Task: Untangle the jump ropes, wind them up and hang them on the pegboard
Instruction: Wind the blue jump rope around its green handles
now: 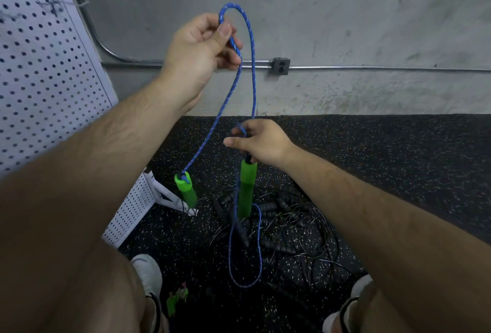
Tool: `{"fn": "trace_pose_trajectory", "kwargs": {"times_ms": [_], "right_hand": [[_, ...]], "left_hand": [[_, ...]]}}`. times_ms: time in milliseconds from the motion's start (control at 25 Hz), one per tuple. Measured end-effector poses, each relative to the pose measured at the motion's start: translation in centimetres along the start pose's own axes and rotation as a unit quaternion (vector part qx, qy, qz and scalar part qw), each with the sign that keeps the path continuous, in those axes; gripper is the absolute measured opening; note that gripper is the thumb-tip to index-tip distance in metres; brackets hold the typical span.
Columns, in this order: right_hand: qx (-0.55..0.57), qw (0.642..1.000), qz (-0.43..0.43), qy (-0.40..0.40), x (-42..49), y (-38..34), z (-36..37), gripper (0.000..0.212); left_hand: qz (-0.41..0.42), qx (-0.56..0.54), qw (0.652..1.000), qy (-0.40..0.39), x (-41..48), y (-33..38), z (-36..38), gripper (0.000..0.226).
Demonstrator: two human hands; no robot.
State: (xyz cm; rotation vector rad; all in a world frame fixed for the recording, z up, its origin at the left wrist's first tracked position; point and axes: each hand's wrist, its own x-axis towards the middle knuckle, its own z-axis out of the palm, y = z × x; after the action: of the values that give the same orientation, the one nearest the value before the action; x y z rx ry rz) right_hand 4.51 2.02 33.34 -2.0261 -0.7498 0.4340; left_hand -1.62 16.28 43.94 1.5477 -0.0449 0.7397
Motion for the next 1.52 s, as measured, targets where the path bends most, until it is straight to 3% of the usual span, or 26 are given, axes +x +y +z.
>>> {"fn": "trace_pose_trajectory", "kwargs": {"times_ms": [280, 440, 560, 640, 760, 880, 1080, 1160, 1520], "right_hand": [[0.083, 0.991, -0.011, -0.107, -0.5, -1.5, 1.7, 0.006], [0.061, 0.997, -0.001, -0.046, -0.5, -2.0, 0.9, 0.028], [0.150, 0.988, -0.018, 0.020, 0.1, -3.1, -1.0, 0.032], [0.200, 0.978, -0.032, 0.049, 0.4, -3.6, -2.4, 0.030], [0.250, 0.966, -0.029, 0.049, 0.5, -3.8, -4.0, 0.027], [0.227, 0.974, -0.013, 0.019, 0.3, -3.6, -4.6, 0.024], [0.183, 0.982, -0.004, 0.038, -0.1, -3.5, -5.1, 0.031], [0.151, 0.988, 0.006, 0.037, 0.0, -3.3, -5.2, 0.019], [0.120, 0.992, 0.009, 0.050, 0.0, -2.3, -5.4, 0.013]], "left_hand": [[-0.009, -0.011, 1.000, 0.019, 0.1, -0.3, -1.6, 0.015], [-0.040, -0.029, 0.998, 0.027, -0.1, -0.9, -2.0, 0.014], [-0.073, 0.083, 0.994, 0.025, -1.3, -2.2, -2.0, 0.014], [-0.119, 0.171, 0.977, -0.035, -2.5, -3.4, -1.8, 0.016], [-0.187, 0.258, 0.927, -0.198, -4.1, -5.9, -1.6, 0.017], [-0.200, 0.189, 0.916, -0.292, -5.3, -7.2, -0.6, 0.033], [-0.205, 0.201, 0.930, -0.229, -5.0, -7.6, 0.7, 0.014], [-0.204, 0.182, 0.943, -0.189, -4.6, -7.3, 0.9, 0.014], [-0.200, 0.182, 0.954, -0.128, -4.0, -6.7, 0.8, 0.013]]}}
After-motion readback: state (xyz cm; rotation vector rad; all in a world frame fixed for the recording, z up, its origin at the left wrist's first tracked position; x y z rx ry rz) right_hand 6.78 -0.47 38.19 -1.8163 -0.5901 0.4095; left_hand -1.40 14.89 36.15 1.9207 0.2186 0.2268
